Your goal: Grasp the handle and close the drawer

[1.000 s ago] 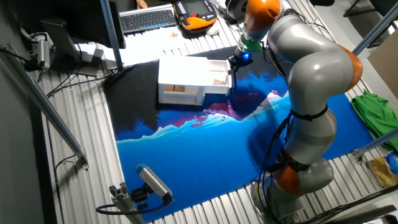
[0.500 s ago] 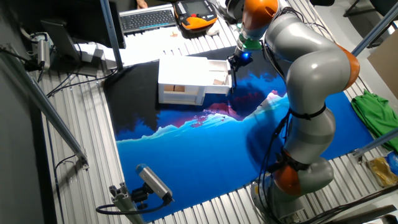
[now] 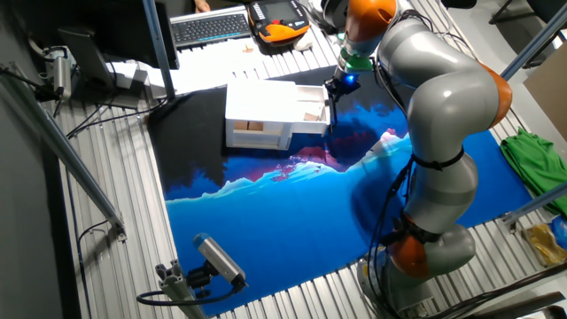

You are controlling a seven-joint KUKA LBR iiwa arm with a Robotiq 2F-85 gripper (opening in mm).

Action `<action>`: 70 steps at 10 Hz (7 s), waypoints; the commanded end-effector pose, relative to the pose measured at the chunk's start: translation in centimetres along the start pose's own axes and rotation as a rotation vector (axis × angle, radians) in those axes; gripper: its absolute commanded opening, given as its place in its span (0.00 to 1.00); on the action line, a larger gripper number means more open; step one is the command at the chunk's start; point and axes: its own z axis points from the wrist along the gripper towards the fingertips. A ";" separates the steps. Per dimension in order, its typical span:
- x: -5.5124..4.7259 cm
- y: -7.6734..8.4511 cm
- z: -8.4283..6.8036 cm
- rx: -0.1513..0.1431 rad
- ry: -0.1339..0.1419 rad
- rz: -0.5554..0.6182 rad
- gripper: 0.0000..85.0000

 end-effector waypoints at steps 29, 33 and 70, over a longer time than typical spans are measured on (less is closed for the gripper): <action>-0.5 0.4 0.0 -0.006 -0.025 -0.023 0.40; -0.6 0.5 0.1 -0.009 -0.015 -0.024 0.20; 1.1 -0.5 2.6 0.011 -0.024 0.031 0.40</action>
